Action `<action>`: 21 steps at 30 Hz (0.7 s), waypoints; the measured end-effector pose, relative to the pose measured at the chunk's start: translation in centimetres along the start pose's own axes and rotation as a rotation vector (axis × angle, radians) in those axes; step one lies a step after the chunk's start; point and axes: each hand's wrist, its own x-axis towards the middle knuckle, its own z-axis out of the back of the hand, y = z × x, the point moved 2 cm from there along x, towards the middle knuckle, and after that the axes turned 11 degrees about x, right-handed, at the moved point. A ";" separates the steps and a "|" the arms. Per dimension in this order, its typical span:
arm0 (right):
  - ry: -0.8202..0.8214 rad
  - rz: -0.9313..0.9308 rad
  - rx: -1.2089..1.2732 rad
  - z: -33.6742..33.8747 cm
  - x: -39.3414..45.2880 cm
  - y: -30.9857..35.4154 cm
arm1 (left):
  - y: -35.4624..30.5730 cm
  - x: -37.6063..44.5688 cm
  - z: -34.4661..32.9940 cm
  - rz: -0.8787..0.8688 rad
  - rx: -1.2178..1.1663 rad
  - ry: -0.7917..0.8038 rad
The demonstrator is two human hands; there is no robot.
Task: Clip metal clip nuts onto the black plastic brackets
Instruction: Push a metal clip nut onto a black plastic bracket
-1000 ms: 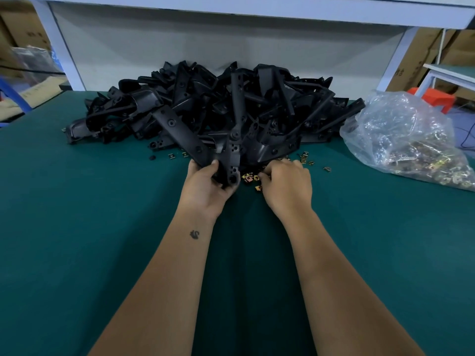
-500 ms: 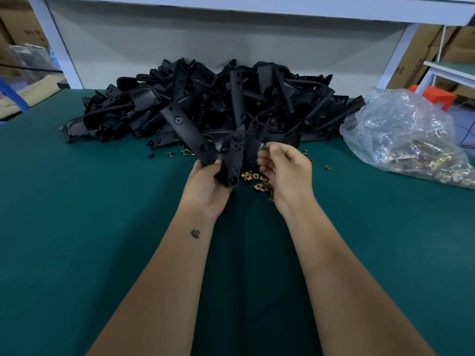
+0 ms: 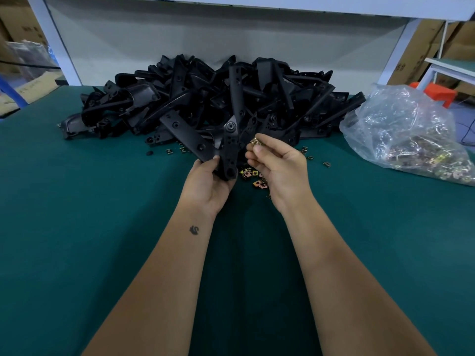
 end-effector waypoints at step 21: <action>0.027 -0.095 -0.063 -0.5 0.0 -0.4 | 0.1 -0.3 -0.3 -0.012 0.099 0.080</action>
